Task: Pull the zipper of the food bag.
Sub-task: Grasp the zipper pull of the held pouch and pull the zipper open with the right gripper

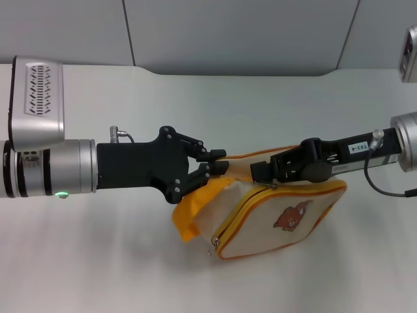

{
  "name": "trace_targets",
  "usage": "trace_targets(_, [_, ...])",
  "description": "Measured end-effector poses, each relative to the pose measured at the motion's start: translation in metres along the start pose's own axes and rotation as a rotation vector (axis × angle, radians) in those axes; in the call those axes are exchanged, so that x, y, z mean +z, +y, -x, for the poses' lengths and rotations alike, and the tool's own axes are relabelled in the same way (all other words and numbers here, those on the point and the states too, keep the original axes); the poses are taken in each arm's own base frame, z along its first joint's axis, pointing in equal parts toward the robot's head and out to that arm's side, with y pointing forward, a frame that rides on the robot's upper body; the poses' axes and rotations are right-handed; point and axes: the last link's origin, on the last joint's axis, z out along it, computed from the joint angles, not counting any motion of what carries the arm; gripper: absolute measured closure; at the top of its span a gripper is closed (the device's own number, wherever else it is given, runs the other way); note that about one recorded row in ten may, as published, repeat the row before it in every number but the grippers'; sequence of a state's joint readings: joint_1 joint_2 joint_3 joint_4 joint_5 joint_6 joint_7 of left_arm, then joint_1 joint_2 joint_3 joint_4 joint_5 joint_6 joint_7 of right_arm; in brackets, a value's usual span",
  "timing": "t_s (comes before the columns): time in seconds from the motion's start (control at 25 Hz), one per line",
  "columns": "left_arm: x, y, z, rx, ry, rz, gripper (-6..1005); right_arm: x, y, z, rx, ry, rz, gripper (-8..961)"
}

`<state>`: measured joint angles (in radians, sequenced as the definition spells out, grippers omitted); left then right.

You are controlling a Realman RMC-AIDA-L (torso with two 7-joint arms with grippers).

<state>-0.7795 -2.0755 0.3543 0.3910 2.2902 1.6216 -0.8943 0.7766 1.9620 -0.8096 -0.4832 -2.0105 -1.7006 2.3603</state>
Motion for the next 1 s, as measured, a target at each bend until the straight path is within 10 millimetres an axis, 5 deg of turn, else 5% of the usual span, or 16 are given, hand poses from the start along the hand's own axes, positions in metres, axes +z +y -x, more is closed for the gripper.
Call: trace_targets(1.0, [0.0002,-0.0041,-0.0018,0.005,0.003,-0.018,888,-0.0016,0.0018,0.0002,-0.129,0.006,-0.026,936])
